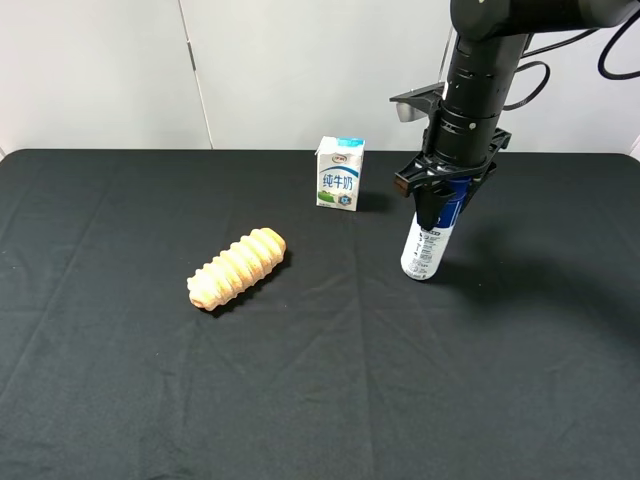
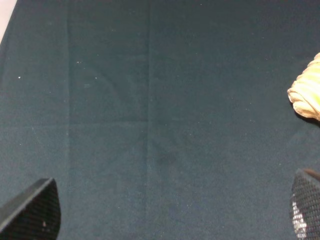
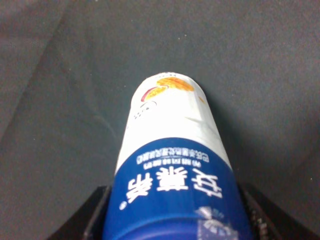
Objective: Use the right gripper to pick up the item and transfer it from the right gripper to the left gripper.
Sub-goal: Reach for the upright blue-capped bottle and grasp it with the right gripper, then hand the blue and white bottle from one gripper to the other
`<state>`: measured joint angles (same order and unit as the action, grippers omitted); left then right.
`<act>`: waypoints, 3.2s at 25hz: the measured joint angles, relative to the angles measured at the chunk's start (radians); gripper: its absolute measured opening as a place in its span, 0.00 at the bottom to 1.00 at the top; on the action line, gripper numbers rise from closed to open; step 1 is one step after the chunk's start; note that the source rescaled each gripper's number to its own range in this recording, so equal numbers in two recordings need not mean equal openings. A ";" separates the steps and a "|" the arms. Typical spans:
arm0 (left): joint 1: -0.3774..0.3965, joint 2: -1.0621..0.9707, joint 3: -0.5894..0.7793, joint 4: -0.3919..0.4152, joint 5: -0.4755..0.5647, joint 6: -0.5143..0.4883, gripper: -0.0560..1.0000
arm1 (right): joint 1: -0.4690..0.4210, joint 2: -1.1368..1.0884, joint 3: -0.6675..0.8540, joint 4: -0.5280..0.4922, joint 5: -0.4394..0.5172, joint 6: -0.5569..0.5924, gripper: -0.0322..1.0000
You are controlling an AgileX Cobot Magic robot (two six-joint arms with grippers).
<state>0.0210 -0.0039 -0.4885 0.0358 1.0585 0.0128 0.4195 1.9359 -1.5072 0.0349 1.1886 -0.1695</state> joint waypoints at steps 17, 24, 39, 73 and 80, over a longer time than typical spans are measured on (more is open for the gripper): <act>0.000 0.000 0.000 0.001 -0.004 0.000 0.83 | 0.000 -0.116 -0.119 0.035 0.024 0.028 0.05; 0.000 0.000 0.000 0.001 -0.004 0.000 0.83 | 0.000 -0.185 -0.119 0.102 0.031 0.030 0.05; 0.000 0.000 0.000 0.001 -0.004 0.000 0.83 | 0.050 -0.294 -0.043 0.157 0.040 0.030 0.05; 0.000 0.000 -0.032 -0.078 -0.010 0.054 0.82 | 0.291 -0.333 -0.002 0.367 0.043 -0.305 0.05; 0.000 0.102 -0.115 -0.127 0.005 0.178 0.82 | 0.273 -0.333 -0.002 0.390 0.044 -0.344 0.05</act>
<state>0.0210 0.0977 -0.6039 -0.0913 1.0637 0.1909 0.6928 1.6028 -1.5087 0.4253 1.2322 -0.5139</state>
